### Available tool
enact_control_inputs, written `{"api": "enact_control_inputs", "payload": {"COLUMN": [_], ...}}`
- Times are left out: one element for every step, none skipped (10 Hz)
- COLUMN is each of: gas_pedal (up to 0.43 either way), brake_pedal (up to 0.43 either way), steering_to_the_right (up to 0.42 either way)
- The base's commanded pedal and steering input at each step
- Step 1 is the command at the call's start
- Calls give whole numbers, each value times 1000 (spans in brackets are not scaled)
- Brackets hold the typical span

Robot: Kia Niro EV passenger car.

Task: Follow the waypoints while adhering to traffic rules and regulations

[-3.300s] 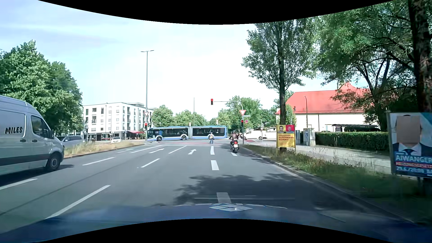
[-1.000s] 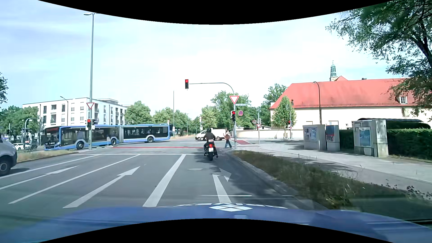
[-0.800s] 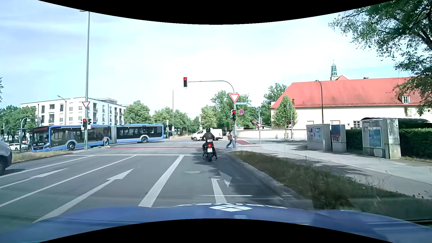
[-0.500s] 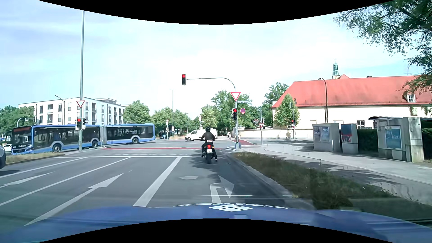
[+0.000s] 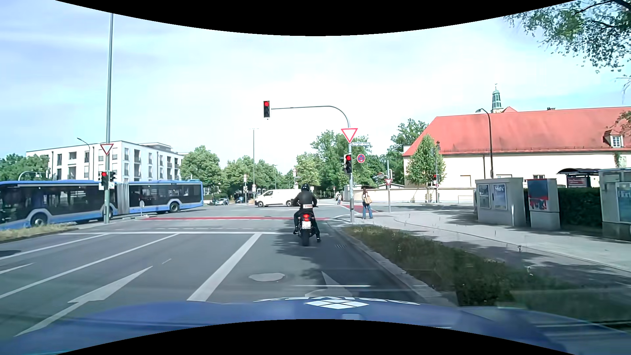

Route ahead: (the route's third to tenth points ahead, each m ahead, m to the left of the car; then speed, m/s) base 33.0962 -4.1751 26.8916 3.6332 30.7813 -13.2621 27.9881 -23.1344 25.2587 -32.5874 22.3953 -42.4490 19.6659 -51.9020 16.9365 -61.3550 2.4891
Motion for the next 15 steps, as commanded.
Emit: {"api": "enact_control_inputs", "payload": {"gas_pedal": [0, 0, 0, 0, 0, 0, 0, 0, 0, 0, 0, 0, 0, 0, 0], "brake_pedal": [183, 183, 183, 183, 183, 189, 189, 189, 189, 189, 189, 195, 195, 189, 189], "steering_to_the_right": [-61, -71, -83, -95, -105, -118, -130, -137, -145, -148, -148, -147, -144, -138, -128]}}
